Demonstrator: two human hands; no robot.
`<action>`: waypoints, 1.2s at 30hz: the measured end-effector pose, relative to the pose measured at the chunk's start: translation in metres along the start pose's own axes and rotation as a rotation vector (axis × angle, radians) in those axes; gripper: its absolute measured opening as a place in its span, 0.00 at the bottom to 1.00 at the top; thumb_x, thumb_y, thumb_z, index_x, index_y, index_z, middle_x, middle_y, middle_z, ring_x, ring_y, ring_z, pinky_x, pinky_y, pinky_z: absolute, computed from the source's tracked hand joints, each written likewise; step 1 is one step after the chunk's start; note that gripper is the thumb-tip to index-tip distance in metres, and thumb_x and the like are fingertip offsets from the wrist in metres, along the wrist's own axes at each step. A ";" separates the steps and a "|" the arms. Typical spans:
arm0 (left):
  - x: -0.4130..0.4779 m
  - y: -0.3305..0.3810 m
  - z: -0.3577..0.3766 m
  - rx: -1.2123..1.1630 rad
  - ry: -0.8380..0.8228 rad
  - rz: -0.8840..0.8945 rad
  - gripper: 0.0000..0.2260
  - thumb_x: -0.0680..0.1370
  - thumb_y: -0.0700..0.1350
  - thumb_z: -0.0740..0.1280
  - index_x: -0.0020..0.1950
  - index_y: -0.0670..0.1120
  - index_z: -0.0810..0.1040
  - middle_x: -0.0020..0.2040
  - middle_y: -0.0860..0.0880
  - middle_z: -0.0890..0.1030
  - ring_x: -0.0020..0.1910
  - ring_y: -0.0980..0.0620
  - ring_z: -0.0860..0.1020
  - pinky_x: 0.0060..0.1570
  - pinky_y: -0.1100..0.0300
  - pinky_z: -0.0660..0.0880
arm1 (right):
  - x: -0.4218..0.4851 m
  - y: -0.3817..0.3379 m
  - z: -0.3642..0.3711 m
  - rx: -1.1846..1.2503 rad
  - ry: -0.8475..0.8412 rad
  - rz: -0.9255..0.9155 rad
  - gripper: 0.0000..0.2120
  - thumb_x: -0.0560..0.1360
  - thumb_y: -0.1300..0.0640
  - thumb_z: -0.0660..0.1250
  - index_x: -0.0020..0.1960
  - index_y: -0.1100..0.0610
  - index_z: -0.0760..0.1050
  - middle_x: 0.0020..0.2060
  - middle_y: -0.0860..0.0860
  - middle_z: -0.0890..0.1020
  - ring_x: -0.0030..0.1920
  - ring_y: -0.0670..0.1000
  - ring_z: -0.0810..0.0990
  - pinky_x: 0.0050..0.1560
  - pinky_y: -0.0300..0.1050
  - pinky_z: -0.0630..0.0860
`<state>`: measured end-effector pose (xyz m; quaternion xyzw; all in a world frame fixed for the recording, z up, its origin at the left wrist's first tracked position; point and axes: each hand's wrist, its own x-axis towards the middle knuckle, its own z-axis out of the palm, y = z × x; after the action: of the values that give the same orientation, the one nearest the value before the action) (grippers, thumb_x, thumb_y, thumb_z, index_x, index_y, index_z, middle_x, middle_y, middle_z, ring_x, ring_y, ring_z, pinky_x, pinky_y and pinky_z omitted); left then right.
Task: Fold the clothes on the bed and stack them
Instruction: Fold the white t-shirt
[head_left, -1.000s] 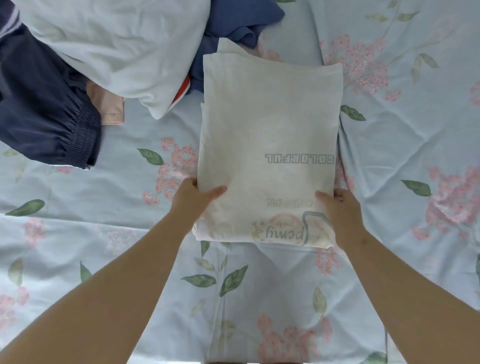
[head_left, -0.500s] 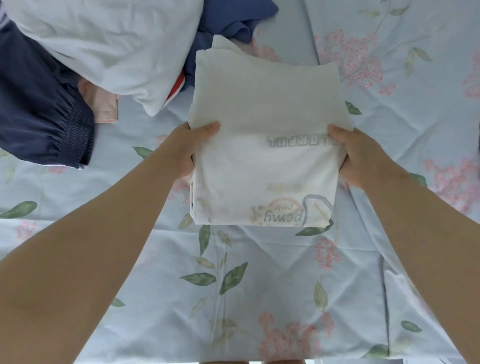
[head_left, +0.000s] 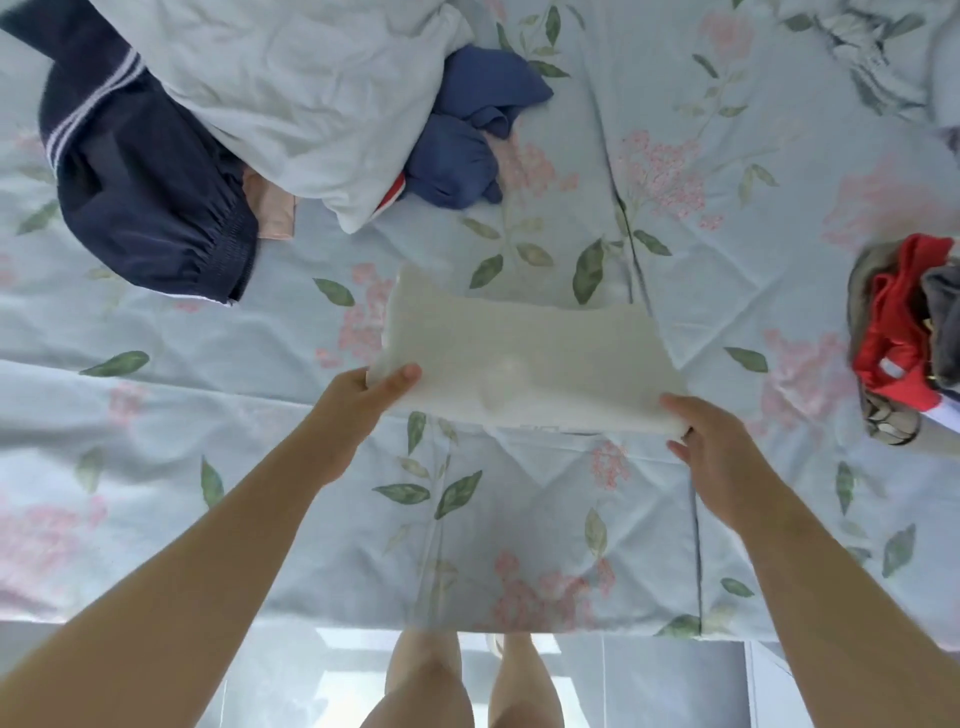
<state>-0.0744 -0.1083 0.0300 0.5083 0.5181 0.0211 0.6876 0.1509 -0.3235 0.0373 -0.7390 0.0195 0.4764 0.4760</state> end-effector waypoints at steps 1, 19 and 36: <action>-0.007 -0.020 0.001 0.052 0.030 -0.066 0.18 0.71 0.54 0.72 0.52 0.42 0.78 0.48 0.50 0.81 0.50 0.52 0.78 0.51 0.63 0.72 | -0.008 0.017 0.002 -0.064 -0.012 0.050 0.07 0.68 0.48 0.66 0.44 0.48 0.77 0.51 0.47 0.77 0.62 0.51 0.72 0.60 0.45 0.65; 0.054 -0.098 0.035 0.535 0.371 -0.232 0.40 0.69 0.58 0.73 0.74 0.49 0.57 0.69 0.46 0.63 0.68 0.41 0.62 0.65 0.42 0.65 | 0.045 0.109 0.049 -0.283 0.371 0.275 0.34 0.69 0.47 0.72 0.68 0.55 0.62 0.61 0.55 0.69 0.58 0.60 0.72 0.57 0.56 0.73; 0.013 -0.036 0.116 0.111 0.001 -0.212 0.25 0.67 0.50 0.77 0.59 0.46 0.71 0.54 0.46 0.80 0.51 0.43 0.79 0.54 0.42 0.77 | -0.011 0.073 -0.044 0.020 0.292 0.063 0.05 0.76 0.57 0.67 0.51 0.56 0.74 0.41 0.49 0.80 0.40 0.47 0.78 0.38 0.41 0.73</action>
<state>-0.0012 -0.1963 -0.0112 0.4880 0.5695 -0.0802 0.6565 0.1399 -0.3997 -0.0006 -0.7947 0.1163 0.3785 0.4601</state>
